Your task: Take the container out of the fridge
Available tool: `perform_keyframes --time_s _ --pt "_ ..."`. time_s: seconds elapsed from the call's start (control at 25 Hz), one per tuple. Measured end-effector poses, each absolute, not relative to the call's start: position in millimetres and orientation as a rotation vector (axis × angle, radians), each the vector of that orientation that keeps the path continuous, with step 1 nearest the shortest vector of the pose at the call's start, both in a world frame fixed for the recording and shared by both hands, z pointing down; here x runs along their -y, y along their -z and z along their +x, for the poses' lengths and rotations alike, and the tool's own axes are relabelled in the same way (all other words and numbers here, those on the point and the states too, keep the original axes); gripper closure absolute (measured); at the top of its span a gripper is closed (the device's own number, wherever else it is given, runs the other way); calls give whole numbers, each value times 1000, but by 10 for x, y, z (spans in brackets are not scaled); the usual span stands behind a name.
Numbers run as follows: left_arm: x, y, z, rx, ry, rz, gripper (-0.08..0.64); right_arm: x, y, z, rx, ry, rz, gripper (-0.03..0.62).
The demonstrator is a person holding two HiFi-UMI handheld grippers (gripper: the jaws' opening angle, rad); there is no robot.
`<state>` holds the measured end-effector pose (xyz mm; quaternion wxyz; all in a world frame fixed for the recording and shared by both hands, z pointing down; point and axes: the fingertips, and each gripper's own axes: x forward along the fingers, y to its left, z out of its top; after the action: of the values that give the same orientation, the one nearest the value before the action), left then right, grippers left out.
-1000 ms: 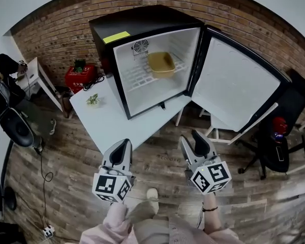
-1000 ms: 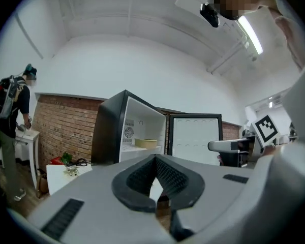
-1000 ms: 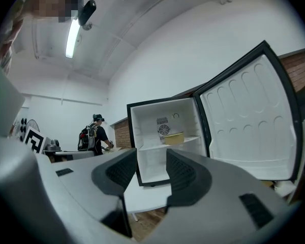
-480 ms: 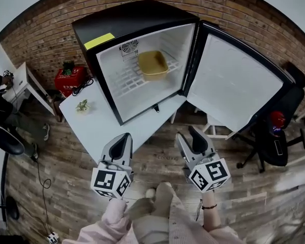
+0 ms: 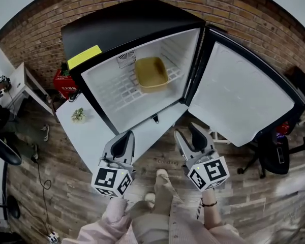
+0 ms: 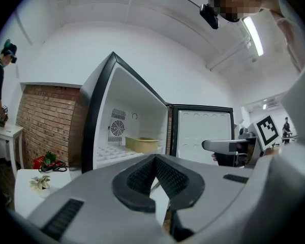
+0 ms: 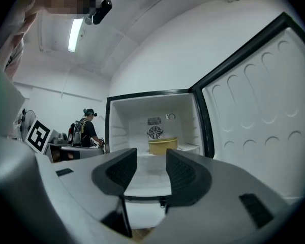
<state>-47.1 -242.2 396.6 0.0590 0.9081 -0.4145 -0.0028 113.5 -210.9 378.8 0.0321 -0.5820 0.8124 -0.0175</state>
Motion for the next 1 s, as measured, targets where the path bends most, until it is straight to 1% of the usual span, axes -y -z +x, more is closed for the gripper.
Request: perform_keyframes --time_s 0.4,0.68,1.0 --pt "3177 -3887 -35 1253 17 2742 568 2981 -3636 1256 -2676 -71 -1669 407" --pt "3435 -3897 69 1270 -19 2721 568 3377 -3555 1119 -2929 -193 -1493 407" --pt "3565 -3927 65 1328 -16 2675 568 3554 -3538 816 -3237 -455 -1215 407"
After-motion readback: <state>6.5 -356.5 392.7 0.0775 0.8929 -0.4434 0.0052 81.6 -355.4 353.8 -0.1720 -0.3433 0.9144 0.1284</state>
